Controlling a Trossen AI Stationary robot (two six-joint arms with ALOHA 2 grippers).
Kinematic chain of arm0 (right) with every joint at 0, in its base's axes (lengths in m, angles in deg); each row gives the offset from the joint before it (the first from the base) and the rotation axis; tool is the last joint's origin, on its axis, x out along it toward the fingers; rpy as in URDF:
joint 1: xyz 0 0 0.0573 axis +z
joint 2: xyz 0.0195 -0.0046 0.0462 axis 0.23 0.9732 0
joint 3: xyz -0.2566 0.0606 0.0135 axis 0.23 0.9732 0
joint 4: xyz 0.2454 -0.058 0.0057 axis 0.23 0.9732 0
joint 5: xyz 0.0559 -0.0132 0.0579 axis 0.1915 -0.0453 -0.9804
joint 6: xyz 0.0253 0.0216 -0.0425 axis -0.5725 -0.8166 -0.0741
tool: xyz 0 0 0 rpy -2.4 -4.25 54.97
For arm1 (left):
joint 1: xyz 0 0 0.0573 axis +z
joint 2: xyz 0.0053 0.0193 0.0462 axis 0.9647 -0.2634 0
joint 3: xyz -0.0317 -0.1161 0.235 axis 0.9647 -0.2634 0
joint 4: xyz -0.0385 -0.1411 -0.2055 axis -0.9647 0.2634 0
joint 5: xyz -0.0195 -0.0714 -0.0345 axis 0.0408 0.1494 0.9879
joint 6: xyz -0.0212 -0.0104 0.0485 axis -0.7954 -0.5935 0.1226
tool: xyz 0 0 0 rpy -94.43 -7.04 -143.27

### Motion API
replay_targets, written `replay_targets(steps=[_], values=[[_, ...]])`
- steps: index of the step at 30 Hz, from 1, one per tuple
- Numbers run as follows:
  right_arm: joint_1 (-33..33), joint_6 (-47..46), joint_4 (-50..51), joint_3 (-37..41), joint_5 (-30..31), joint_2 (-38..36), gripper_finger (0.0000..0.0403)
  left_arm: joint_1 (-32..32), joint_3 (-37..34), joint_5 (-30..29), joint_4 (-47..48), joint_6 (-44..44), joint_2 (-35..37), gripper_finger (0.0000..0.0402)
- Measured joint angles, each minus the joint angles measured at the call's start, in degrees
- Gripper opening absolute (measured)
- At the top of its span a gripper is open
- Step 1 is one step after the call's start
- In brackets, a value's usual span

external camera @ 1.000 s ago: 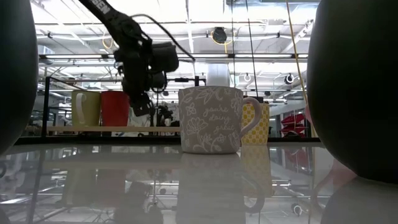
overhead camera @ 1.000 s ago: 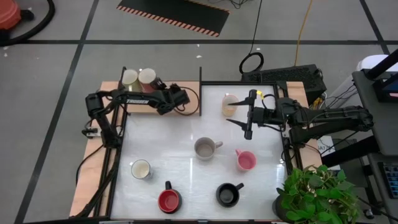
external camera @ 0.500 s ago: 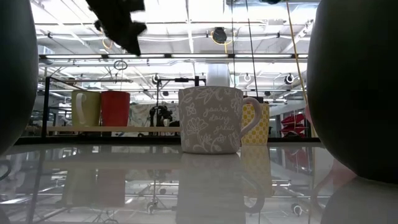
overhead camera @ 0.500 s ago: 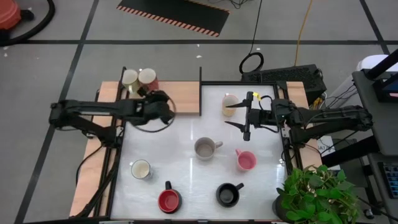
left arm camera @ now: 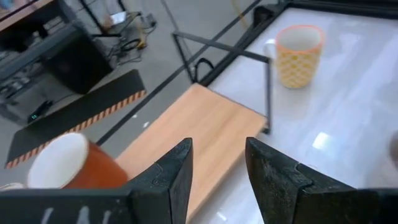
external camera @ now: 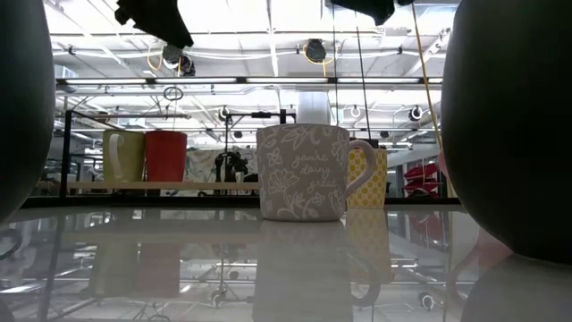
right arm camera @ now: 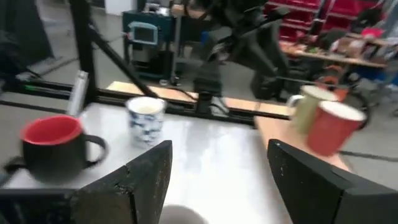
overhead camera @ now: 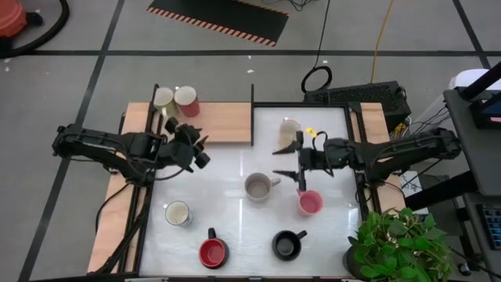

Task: Place coffee mugs
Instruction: Put the black mug on the shelf

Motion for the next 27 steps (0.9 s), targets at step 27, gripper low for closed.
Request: replay_targets(steps=[27], values=[[36.32, -28.86, -0.39, -0.6, 30.63, 11.47, 0.0257, -21.53, -0.04, 3.65, -28.1, 1.88, -9.47, 0.0152]])
